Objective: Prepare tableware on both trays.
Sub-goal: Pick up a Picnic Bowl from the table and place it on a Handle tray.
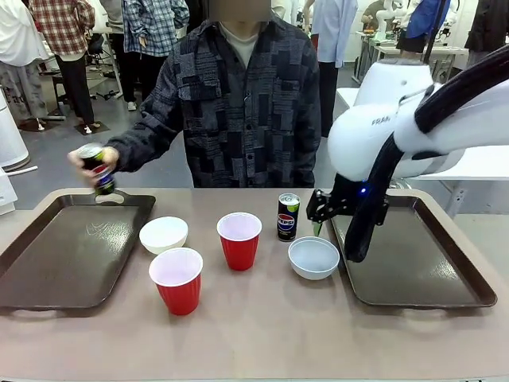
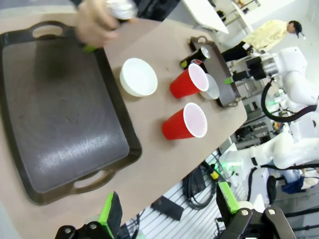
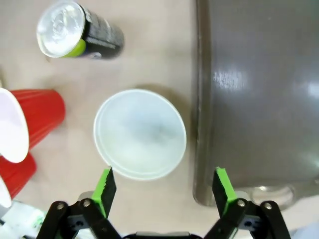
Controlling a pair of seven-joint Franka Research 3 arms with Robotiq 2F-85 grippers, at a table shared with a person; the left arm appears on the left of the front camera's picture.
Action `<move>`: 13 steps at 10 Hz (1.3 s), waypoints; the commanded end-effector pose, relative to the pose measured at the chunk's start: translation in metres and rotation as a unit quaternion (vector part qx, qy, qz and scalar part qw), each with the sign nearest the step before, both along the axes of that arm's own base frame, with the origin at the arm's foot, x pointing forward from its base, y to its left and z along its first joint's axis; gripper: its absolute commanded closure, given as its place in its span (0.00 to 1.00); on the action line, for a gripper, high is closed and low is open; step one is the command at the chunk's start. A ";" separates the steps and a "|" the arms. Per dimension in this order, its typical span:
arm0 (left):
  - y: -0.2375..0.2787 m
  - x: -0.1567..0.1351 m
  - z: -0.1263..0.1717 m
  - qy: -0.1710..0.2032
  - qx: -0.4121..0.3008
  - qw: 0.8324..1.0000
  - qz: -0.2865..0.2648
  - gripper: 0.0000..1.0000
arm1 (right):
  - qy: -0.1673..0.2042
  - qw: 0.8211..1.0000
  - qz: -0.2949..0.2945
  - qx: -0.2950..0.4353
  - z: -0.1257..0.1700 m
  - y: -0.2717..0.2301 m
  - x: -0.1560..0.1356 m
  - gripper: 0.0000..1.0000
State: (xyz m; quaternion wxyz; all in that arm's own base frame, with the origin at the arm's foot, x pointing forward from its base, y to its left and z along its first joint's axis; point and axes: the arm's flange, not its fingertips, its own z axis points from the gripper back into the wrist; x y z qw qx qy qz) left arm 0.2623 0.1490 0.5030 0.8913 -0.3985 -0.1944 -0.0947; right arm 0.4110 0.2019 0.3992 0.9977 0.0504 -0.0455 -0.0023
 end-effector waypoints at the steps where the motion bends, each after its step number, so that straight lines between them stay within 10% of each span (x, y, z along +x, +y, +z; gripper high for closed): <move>1: 0.002 0.000 0.001 -0.011 -0.008 1.000 -0.005 0.00 | -0.007 1.000 0.017 0.001 -0.022 -0.006 0.009 0.00; 5: 0.002 0.000 0.001 -0.011 -0.008 1.000 -0.005 0.00 | 0.005 0.999 0.035 -0.004 -0.041 -0.007 0.017 0.38; 6: 0.002 0.000 0.001 -0.011 -0.008 1.000 -0.005 0.00 | 0.007 0.999 0.037 -0.004 -0.043 -0.006 0.019 0.24; 7: 0.002 0.000 0.001 -0.011 -0.008 1.000 -0.005 0.00 | 0.011 0.999 0.036 -0.004 -0.047 -0.006 0.022 0.57; 8: 0.002 0.000 0.001 -0.011 -0.008 1.000 -0.005 0.00 | 0.016 0.999 0.034 -0.005 -0.051 -0.007 0.026 0.43; 9: 0.002 0.000 0.001 -0.011 -0.008 1.000 -0.005 0.00 | 0.023 0.999 0.034 -0.007 -0.056 -0.006 0.028 0.76; 10: 0.002 0.000 0.001 -0.011 -0.008 1.000 -0.005 0.00 | 0.025 0.999 0.035 -0.008 -0.058 -0.005 0.029 0.63; 11: 0.002 0.000 0.001 -0.011 -0.008 1.000 -0.005 0.00 | 0.025 0.999 0.035 -0.009 -0.058 -0.005 0.029 0.96; 12: 0.002 0.000 0.001 -0.011 -0.008 1.000 -0.005 0.00 | 0.024 0.999 0.034 -0.009 -0.058 -0.004 0.029 0.82; 13: 0.002 0.000 0.001 -0.011 -0.008 1.000 -0.005 0.00 | 0.024 0.999 0.034 -0.009 -0.058 -0.004 0.029 1.00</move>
